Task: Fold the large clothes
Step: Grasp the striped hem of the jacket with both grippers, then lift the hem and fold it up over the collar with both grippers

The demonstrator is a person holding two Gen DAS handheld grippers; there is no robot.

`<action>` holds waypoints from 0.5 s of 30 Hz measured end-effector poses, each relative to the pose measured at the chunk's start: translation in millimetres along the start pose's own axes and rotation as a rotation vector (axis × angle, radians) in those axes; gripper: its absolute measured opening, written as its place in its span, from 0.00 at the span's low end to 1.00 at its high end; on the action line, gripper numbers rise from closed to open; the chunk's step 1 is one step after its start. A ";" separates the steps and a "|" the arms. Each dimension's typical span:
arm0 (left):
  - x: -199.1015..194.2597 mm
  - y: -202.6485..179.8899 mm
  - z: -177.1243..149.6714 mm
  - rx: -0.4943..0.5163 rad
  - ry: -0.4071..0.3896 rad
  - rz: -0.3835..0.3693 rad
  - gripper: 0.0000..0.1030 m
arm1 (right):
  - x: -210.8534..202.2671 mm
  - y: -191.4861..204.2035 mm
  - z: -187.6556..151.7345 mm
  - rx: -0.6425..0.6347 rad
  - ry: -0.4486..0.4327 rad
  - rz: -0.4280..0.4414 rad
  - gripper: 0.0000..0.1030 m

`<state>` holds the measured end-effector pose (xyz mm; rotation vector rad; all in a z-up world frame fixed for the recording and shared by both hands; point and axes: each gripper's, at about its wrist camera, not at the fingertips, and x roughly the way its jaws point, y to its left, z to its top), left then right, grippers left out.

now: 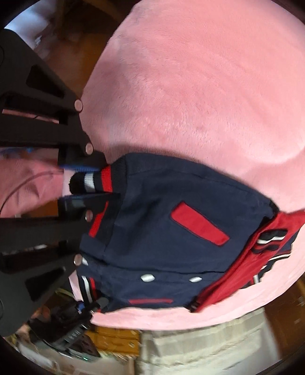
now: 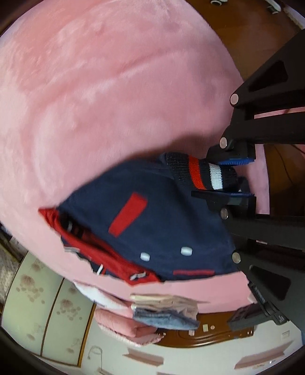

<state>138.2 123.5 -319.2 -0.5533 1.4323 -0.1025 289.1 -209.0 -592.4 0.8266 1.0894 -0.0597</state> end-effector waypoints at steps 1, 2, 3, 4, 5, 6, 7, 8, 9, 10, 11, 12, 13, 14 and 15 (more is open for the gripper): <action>-4.2 -1.8 1.6 -0.021 -0.007 -0.024 0.10 | -2.6 9.1 2.0 -0.013 -0.008 0.006 0.17; -9.0 -3.7 3.2 -0.033 -0.020 -0.046 0.09 | -5.3 16.6 3.7 -0.026 -0.017 0.020 0.16; -13.2 -4.9 4.9 -0.037 -0.030 -0.055 0.09 | -9.8 26.1 6.3 -0.039 -0.031 0.046 0.15; -19.6 -9.3 7.1 -0.040 -0.046 -0.065 0.09 | -14.7 35.3 9.4 -0.046 -0.045 0.074 0.15; -24.1 -11.7 9.2 -0.040 -0.053 -0.075 0.09 | -18.2 41.3 11.5 -0.050 -0.053 0.094 0.15; -30.4 -15.6 12.2 -0.041 -0.061 -0.096 0.09 | -22.2 50.4 15.1 -0.055 -0.067 0.118 0.14; -36.9 -18.8 15.2 -0.048 -0.071 -0.121 0.09 | -25.5 59.3 19.0 -0.062 -0.083 0.134 0.14; -42.5 -20.9 19.5 -0.053 -0.079 -0.139 0.09 | -28.3 66.8 23.7 -0.068 -0.097 0.145 0.13; -50.5 -26.0 25.9 -0.063 -0.103 -0.156 0.09 | -32.1 74.9 28.8 -0.072 -0.111 0.162 0.13; -55.9 -29.4 32.8 -0.067 -0.123 -0.161 0.09 | -36.3 82.7 34.7 -0.071 -0.128 0.180 0.13; -65.7 -36.5 40.7 -0.064 -0.157 -0.164 0.09 | -39.5 88.5 40.3 -0.069 -0.141 0.194 0.13; -73.2 -38.5 47.1 -0.059 -0.174 -0.163 0.09 | -42.0 96.7 46.6 -0.065 -0.154 0.207 0.13; -81.5 -45.2 56.1 -0.054 -0.199 -0.162 0.09 | -46.6 103.1 54.4 -0.057 -0.170 0.222 0.13; -88.7 -47.2 62.8 -0.055 -0.214 -0.169 0.09 | -49.3 108.3 61.4 -0.046 -0.180 0.232 0.13; -95.1 -51.8 71.4 -0.062 -0.234 -0.186 0.09 | -53.6 113.5 69.4 -0.030 -0.194 0.247 0.13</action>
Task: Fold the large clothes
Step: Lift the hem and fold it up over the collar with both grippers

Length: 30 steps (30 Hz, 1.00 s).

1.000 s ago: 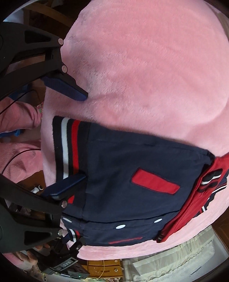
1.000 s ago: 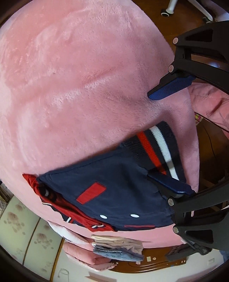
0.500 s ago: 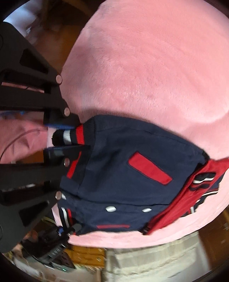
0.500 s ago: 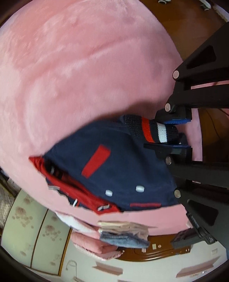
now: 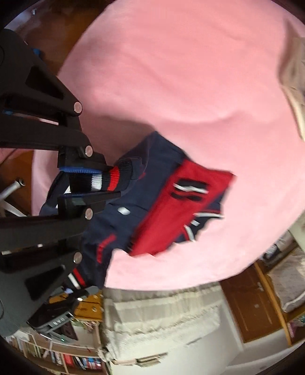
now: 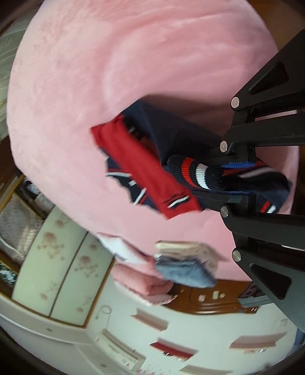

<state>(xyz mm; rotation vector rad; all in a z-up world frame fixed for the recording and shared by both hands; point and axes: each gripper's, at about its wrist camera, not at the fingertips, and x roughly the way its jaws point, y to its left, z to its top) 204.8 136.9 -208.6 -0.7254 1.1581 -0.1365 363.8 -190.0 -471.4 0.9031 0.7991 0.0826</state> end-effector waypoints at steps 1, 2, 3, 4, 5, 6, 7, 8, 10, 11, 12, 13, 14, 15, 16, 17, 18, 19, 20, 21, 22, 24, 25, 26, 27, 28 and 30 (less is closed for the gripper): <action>-2.4 -3.6 7.6 -0.005 -0.013 -0.014 0.09 | -1.6 4.5 7.7 0.009 -0.013 0.008 0.13; -3.9 -10.1 19.2 -0.012 -0.031 -0.024 0.09 | -3.9 9.0 17.5 0.017 -0.030 0.012 0.13; -2.8 -14.7 28.0 -0.019 -0.039 -0.023 0.09 | -5.8 13.1 27.3 0.026 -0.047 0.014 0.13; -2.3 -18.4 37.5 -0.028 -0.048 -0.023 0.09 | -7.1 16.0 36.5 0.039 -0.062 0.010 0.13; -1.5 -20.6 45.2 -0.037 -0.055 -0.024 0.09 | -6.7 18.1 45.7 0.054 -0.070 0.000 0.13; 1.5 -23.6 56.1 -0.053 -0.059 -0.021 0.09 | -6.4 18.8 54.2 0.066 -0.073 -0.014 0.13; 5.3 -26.1 66.9 -0.069 -0.062 -0.015 0.09 | -7.4 17.7 62.1 0.076 -0.077 -0.028 0.13; 8.5 -26.2 76.8 -0.080 -0.060 -0.011 0.09 | -5.3 18.3 70.4 0.082 -0.077 -0.045 0.13; 16.6 -26.3 91.7 -0.096 -0.054 0.000 0.09 | 0.9 16.5 86.1 0.090 -0.072 -0.066 0.13; 25.4 -28.5 102.8 -0.104 -0.049 0.013 0.09 | 7.1 15.4 94.7 0.095 -0.065 -0.070 0.13; 33.5 -28.5 109.5 -0.108 -0.045 0.027 0.09 | 15.6 13.8 103.7 0.102 -0.053 -0.069 0.13; 43.5 -29.8 116.6 -0.109 -0.037 0.043 0.09 | 25.3 11.7 112.0 0.109 -0.038 -0.071 0.13; 52.9 -30.5 123.4 -0.111 -0.031 0.059 0.09 | 37.1 10.2 120.5 0.111 -0.023 -0.077 0.13; 61.1 -31.0 129.1 -0.118 -0.030 0.073 0.09 | 45.4 7.6 125.7 0.110 -0.007 -0.088 0.13; 71.4 -33.1 135.5 -0.125 -0.028 0.091 0.09 | 55.1 6.3 132.4 0.107 0.014 -0.105 0.13; 80.8 -35.2 141.6 -0.130 -0.022 0.115 0.09 | 66.0 6.1 140.3 0.098 0.038 -0.120 0.13; 89.6 -37.1 146.4 -0.135 -0.016 0.135 0.09 | 76.1 6.8 149.1 0.087 0.060 -0.133 0.13; 98.6 -39.7 151.2 -0.141 -0.011 0.155 0.10 | 84.8 7.9 158.2 0.078 0.081 -0.143 0.13; 104.4 -42.3 156.1 -0.148 -0.012 0.175 0.15 | 90.9 7.9 164.2 0.074 0.095 -0.148 0.14; 108.9 -44.9 159.4 -0.151 -0.020 0.192 0.20 | 97.3 7.9 172.6 0.070 0.112 -0.153 0.14; 110.5 -48.5 163.7 -0.153 -0.048 0.208 0.35 | 103.6 8.8 183.7 0.065 0.127 -0.155 0.18; 107.8 -55.4 170.2 -0.146 -0.114 0.229 0.63 | 109.6 9.6 199.9 0.052 0.135 -0.136 0.25; 104.2 -60.1 175.1 -0.140 -0.155 0.225 0.69 | 110.0 10.7 209.5 0.040 0.125 -0.120 0.33; 101.5 -63.0 177.9 -0.133 -0.179 0.219 0.69 | 108.8 11.0 216.4 0.028 0.111 -0.111 0.40; 100.0 -65.4 180.8 -0.125 -0.189 0.216 0.69 | 107.7 13.1 223.9 0.010 0.098 -0.111 0.42; 100.2 -66.3 182.7 -0.114 -0.188 0.224 0.69 | 107.8 15.0 230.2 -0.013 0.093 -0.123 0.43; 103.8 -65.3 184.3 -0.091 -0.162 0.265 0.69 | 110.9 15.4 238.5 -0.055 0.104 -0.155 0.44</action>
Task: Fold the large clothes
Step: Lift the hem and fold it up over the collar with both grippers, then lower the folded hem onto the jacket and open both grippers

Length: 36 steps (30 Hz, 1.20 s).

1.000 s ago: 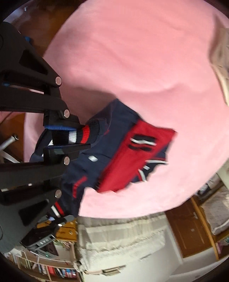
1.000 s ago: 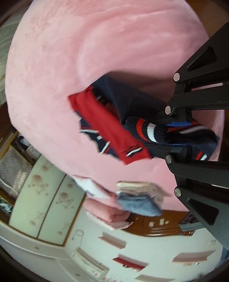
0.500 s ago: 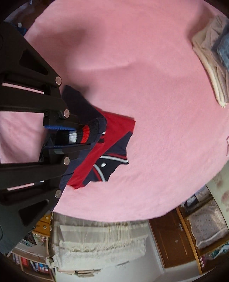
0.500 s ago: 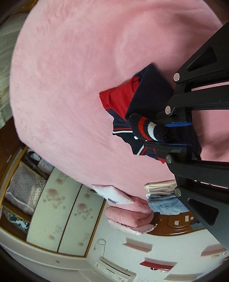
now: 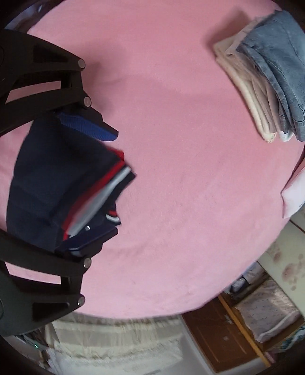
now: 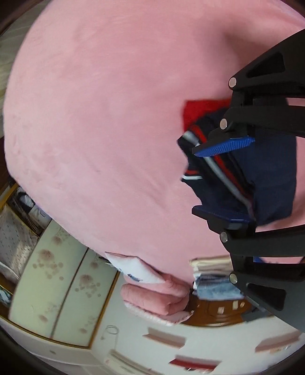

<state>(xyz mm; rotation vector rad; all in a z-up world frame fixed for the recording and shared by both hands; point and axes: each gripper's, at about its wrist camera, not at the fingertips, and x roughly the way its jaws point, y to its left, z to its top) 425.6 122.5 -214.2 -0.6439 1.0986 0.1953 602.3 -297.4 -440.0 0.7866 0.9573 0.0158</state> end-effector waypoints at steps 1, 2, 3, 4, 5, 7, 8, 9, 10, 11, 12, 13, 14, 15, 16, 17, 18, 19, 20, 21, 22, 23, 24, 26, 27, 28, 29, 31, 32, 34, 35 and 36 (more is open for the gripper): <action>3.1 2.7 -1.2 0.018 0.022 0.021 0.69 | 2.5 -0.3 3.0 -0.021 0.014 -0.017 0.46; 5.9 5.9 -2.8 0.030 0.041 0.039 0.69 | 5.6 -1.2 4.5 -0.040 0.036 -0.036 0.47; 11.4 10.2 -6.4 0.039 0.063 0.069 0.69 | 9.7 -2.9 4.0 -0.061 0.065 -0.057 0.49; 13.6 15.4 -12.4 0.047 0.079 0.085 0.69 | 14.7 -5.5 1.7 -0.081 0.095 -0.077 0.50; 21.2 21.1 -18.8 0.056 0.111 0.099 0.69 | 19.1 -8.6 -2.1 -0.097 0.119 -0.097 0.50; 30.5 32.9 -33.9 0.072 0.171 0.113 0.69 | 27.9 -15.8 -13.3 -0.134 0.168 -0.152 0.50; 35.7 38.1 -41.0 0.078 0.198 0.118 0.69 | 29.9 -19.5 -20.1 -0.148 0.183 -0.176 0.50; 39.4 41.0 -45.8 0.080 0.218 0.124 0.69 | 32.4 -23.2 -27.3 -0.168 0.204 -0.209 0.50; 44.1 44.5 -53.1 0.087 0.249 0.133 0.69 | 34.3 -26.2 -34.7 -0.186 0.225 -0.238 0.50; 47.3 46.4 -60.9 0.105 0.276 0.137 0.69 | 35.9 -29.5 -43.3 -0.206 0.246 -0.261 0.50; 51.7 47.5 -66.0 0.128 0.301 0.148 0.69 | 37.7 -31.6 -49.4 -0.223 0.264 -0.280 0.50; 55.5 47.9 -71.6 0.156 0.324 0.172 0.68 | 39.3 -33.7 -55.5 -0.238 0.282 -0.297 0.49; 60.7 48.3 -77.0 0.188 0.345 0.203 0.66 | 40.0 -35.8 -59.9 -0.244 0.291 -0.302 0.45; 63.8 47.5 -80.9 0.212 0.363 0.218 0.64 | 39.4 -37.7 -63.3 -0.241 0.293 -0.297 0.42; 67.6 46.0 -86.4 0.243 0.388 0.221 0.56 | 37.3 -38.7 -64.9 -0.240 0.283 -0.290 0.34; 69.6 45.4 -89.5 0.257 0.400 0.208 0.48 | 35.9 -39.2 -67.1 -0.245 0.277 -0.281 0.19; 69.9 44.7 -91.4 0.260 0.405 0.194 0.43 | 34.1 -38.9 -67.7 -0.262 0.268 -0.269 0.15; 70.0 43.4 -93.7 0.268 0.408 0.190 0.40 | 31.4 -39.6 -75.7 -0.290 0.254 -0.268 0.13; 70.0 41.8 -95.2 0.284 0.407 0.196 0.38 | 27.6 -38.2 -78.8 -0.318 0.249 -0.268 0.12; 70.0 40.9 -96.3 0.296 0.408 0.199 0.35 | 24.0 -37.3 -80.9 -0.335 0.247 -0.275 0.11; 69.8 40.3 -98.0 0.308 0.408 0.206 0.29 | 21.6 -38.6 -83.4 -0.334 0.256 -0.288 0.10; 69.3 40.5 -99.3 0.308 0.407 0.209 0.28 | 21.7 -36.5 -90.8 -0.330 0.264 -0.303 0.09; 68.0 41.9 -100.9 0.300 0.405 0.202 0.27 | 19.8 -38.0 -93.9 -0.318 0.272 -0.319 0.09; 66.3 44.4 -104.4 0.295 0.401 0.196 0.23 | 19.5 -41.8 -102.2 -0.290 0.274 -0.346 0.04; 65.9 45.3 -105.8 0.296 0.400 0.196 0.23 | 20.8 -45.6 -104.9 -0.273 0.270 -0.359 0.04; 65.4 46.2 -106.9 0.294 0.397 0.198 0.22 | 19.5 -49.4 -106.8 -0.263 0.260 -0.377 0.04; 64.2 47.3 -108.1 0.290 0.394 0.203 0.21 | 20.7 -50.9 -109.0 -0.262 0.254 -0.389 0.04; 58.5 48.5 -109.5 0.285 0.388 0.217 0.21 | 22.2 -47.0 -115.0 -0.267 0.229 -0.403 0.04; 54.6 47.6 -109.9 0.293 0.383 0.234 0.21 | 19.1 -43.2 -115.4 -0.275 0.212 -0.408 0.05; 45.3 42.0 -112.1 0.356 0.363 0.298 0.21 | 8.8 -32.8 -114.3 -0.317 0.163 -0.446 0.05; 39.8 38.7 -113.9 0.391 0.346 0.338 0.21 | 1.2 -26.0 -113.6 -0.347 0.129 -0.467 0.05; 32.4 34.7 -116.2 0.432 0.321 0.376 0.21 | -8.1 -20.3 -112.9 -0.370 0.099 -0.468 0.05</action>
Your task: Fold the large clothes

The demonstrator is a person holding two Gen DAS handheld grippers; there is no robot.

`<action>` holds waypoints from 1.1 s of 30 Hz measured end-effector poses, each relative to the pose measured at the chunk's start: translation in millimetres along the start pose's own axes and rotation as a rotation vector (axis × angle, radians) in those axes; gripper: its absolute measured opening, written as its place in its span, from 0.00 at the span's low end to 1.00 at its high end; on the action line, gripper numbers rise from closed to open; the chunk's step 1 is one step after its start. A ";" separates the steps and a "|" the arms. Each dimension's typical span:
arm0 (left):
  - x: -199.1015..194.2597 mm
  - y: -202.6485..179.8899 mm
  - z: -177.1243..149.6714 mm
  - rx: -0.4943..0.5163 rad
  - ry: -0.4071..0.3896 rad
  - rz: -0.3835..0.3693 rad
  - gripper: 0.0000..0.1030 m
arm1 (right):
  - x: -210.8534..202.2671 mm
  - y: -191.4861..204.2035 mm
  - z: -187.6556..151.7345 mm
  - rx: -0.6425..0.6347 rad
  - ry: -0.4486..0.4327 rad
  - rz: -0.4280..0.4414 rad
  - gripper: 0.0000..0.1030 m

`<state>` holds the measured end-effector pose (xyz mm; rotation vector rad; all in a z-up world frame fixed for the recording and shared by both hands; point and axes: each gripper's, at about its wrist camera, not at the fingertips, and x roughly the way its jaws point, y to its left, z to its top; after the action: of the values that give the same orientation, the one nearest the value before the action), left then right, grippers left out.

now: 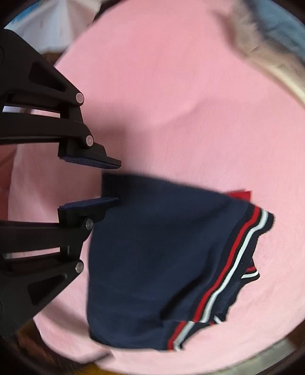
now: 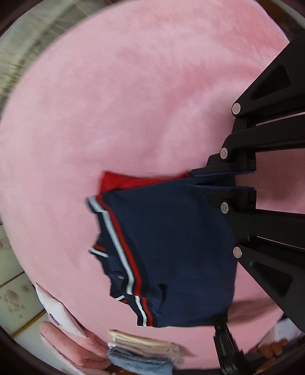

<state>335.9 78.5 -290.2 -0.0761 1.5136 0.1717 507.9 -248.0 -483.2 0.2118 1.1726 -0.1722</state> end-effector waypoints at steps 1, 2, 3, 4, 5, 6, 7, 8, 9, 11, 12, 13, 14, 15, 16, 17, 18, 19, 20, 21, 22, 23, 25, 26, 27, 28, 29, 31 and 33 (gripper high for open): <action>-10.4 -2.5 -4.2 0.031 -0.032 0.020 0.21 | -8.4 1.6 0.6 -0.014 -0.031 0.010 0.07; -19.1 -5.1 -7.4 0.052 -0.056 0.010 0.21 | -18.0 4.2 1.2 -0.033 -0.067 0.044 0.07; -25.3 -8.1 -9.5 0.068 -0.069 -0.010 0.21 | -24.9 7.2 1.3 -0.050 -0.089 0.087 0.07; -30.4 -12.2 -11.2 0.085 -0.080 -0.042 0.21 | -29.1 10.8 1.4 -0.070 -0.095 0.144 0.07; -33.5 -16.2 -12.0 0.099 -0.089 -0.082 0.21 | -29.2 14.0 1.7 -0.082 -0.082 0.192 0.07; -34.0 -20.3 -13.2 0.111 -0.092 -0.113 0.21 | -24.8 19.0 1.2 -0.086 -0.051 0.250 0.07; -32.5 -26.1 -12.2 0.120 -0.092 -0.137 0.21 | -17.0 24.8 0.0 -0.082 -0.011 0.303 0.07; -30.3 -31.5 -13.1 0.124 -0.088 -0.153 0.21 | -8.7 32.5 -1.8 -0.074 0.017 0.341 0.07; -29.6 -41.7 -9.7 0.122 -0.081 -0.181 0.21 | 1.7 40.7 -4.2 -0.066 0.051 0.393 0.07; -19.7 -52.9 1.8 0.104 -0.032 -0.315 0.21 | 22.3 54.6 -9.8 -0.059 0.084 0.480 0.07; -18.0 -59.7 11.3 0.089 -0.012 -0.365 0.21 | 31.7 63.7 -10.3 -0.052 0.081 0.494 0.07; -13.7 -65.5 17.2 0.067 -0.002 -0.402 0.21 | 41.8 68.3 -10.7 -0.040 0.080 0.525 0.07; -6.5 -66.0 26.1 0.050 0.003 -0.417 0.21 | 53.5 74.2 -9.4 -0.031 0.088 0.535 0.07; -1.2 -68.7 30.7 0.039 0.003 -0.422 0.21 | 66.1 80.2 -6.9 -0.028 0.104 0.535 0.06; 4.4 -69.7 37.4 0.029 0.002 -0.421 0.21 | 76.2 85.0 -3.3 -0.026 0.114 0.541 0.06; 8.2 -69.5 44.2 0.016 -0.001 -0.409 0.21 | 82.9 88.2 -0.1 -0.026 0.121 0.547 0.06; 9.9 -77.0 48.2 0.008 -0.006 -0.409 0.21 | 88.3 90.5 4.0 -0.028 0.123 0.548 0.06; 11.2 -76.6 53.8 -0.005 -0.015 -0.416 0.21 | 90.5 91.2 7.0 -0.029 0.118 0.551 0.05; 12.0 -76.5 58.7 -0.015 -0.019 -0.426 0.21 | 92.8 91.9 10.5 -0.028 0.117 0.562 0.05; 15.0 -76.6 63.6 -0.026 -0.028 -0.433 0.21 | 95.5 92.2 13.7 -0.028 0.122 0.572 0.05; 22.5 -77.8 71.0 -0.037 -0.039 -0.436 0.21 | 99.2 92.5 21.9 -0.028 0.127 0.581 0.05; 26.1 -80.7 78.4 -0.047 -0.048 -0.434 0.21 | 101.7 92.3 24.3 -0.026 0.126 0.588 0.05; 30.4 -83.7 88.1 -0.062 -0.060 -0.422 0.21 | 111.4 96.8 35.0 -0.031 0.130 0.596 0.05; 36.9 -91.6 95.1 -0.069 -0.058 -0.412 0.21 | 114.1 97.8 36.9 -0.031 0.125 0.597 0.04; 39.7 -91.5 98.1 -0.077 -0.057 -0.408 0.21 | 115.0 96.9 40.3 -0.026 0.122 0.604 0.04; 41.4 -91.6 100.3 -0.090 -0.054 -0.405 0.21 | 108.5 90.4 43.5 -0.018 0.120 0.608 0.04; 44.6 -90.9 101.6 -0.105 -0.052 -0.406 0.21 | 107.8 88.0 45.4 -0.012 0.114 0.602 0.04; 49.6 -91.0 101.8 -0.120 -0.066 -0.408 0.21 | 109.2 85.9 49.3 -0.013 0.098 0.584 0.02; 51.8 -85.7 100.0 -0.140 -0.084 -0.418 0.21 | 110.0 77.7 55.2 0.005 0.077 0.548 0.01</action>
<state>450.7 13.2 -341.0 -0.4874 1.3688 -0.0544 617.7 -189.5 -558.6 0.5383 1.1500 0.3170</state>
